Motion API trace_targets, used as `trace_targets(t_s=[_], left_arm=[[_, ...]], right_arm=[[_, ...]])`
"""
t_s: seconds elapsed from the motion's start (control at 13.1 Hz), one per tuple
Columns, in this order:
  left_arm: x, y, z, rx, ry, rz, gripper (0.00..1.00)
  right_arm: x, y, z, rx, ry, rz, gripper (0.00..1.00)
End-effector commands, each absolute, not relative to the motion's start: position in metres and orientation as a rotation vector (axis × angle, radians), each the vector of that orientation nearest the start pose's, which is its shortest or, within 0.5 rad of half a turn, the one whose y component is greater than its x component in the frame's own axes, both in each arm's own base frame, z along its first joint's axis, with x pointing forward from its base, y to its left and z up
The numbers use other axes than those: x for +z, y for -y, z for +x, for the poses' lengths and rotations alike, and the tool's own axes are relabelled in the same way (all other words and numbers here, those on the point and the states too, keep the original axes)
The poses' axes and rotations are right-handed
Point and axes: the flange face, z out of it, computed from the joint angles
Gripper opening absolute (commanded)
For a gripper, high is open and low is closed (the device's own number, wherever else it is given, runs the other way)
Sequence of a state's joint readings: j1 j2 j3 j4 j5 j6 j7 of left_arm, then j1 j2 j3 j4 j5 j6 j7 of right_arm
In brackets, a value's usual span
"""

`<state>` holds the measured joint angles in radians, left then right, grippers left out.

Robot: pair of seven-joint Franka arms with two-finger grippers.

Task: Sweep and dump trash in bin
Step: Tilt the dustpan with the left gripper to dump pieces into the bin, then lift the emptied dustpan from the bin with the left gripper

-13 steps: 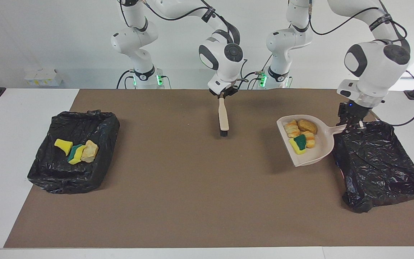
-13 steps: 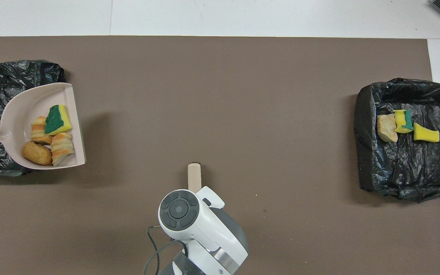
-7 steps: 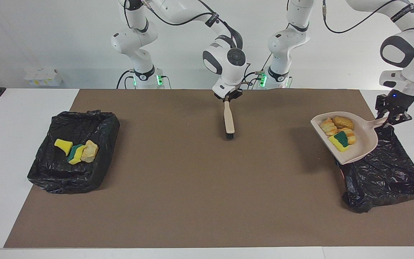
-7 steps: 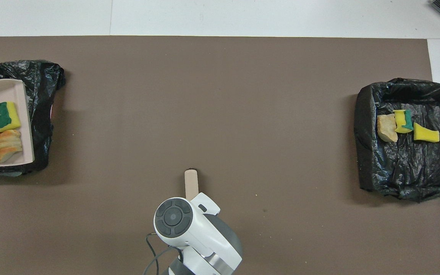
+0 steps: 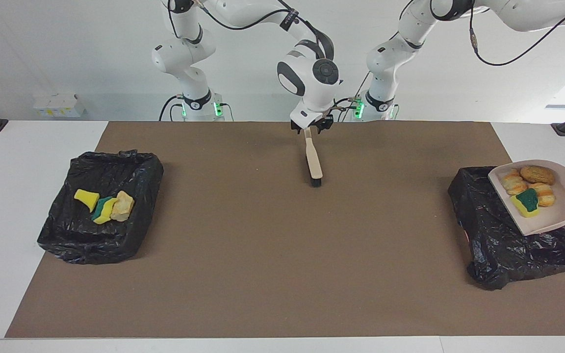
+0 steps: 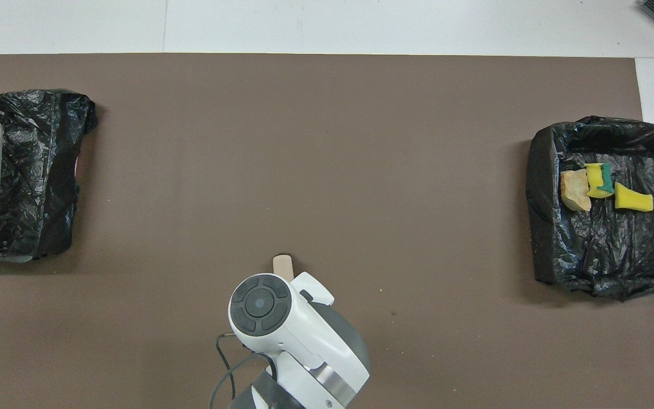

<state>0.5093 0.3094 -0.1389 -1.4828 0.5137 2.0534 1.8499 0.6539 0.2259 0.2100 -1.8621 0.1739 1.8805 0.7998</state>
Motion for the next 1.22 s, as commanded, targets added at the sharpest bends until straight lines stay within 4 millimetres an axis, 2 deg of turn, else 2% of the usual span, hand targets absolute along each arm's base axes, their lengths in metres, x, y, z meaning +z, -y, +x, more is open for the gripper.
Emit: trace_targets(t_s=[0.0,0.23,0.53,0.69,0.84,0.99,1.14], left_arm=[[0.541,-0.278,0.632,0.485,-1.890,-1.781,0.00],[0.554,-0.254,0.637,0.564,-1.804,-1.739,0.00],[0.566,-0.224,0.637,0.713,-1.679,-1.612,0.00],[0.573,-0.211,0.637,0.812,-1.657,-1.503,0.00],[0.578,-0.196,0.640,0.863,-1.601,-1.475,0.00],[0.596,-0.179,0.635,0.902,-1.540,-1.467,0.00],[0.604,-0.165,0.632,0.885,-1.538,-1.482,0.00]], right_arm=[[0.419,-0.425,0.390,0.448,0.013,-3.108,1.00],[0.460,-0.382,0.410,0.413,0.083,-3.091,1.00],[0.510,-0.331,0.461,0.254,0.111,-3.095,1.00],[0.538,-0.292,0.491,0.160,0.149,-3.073,1.00],[0.554,-0.246,0.515,0.113,0.226,-3.054,1.00],[0.578,-0.202,0.533,0.079,0.318,-3.041,1.00],[0.590,-0.161,0.546,0.040,0.398,-3.074,1.00]])
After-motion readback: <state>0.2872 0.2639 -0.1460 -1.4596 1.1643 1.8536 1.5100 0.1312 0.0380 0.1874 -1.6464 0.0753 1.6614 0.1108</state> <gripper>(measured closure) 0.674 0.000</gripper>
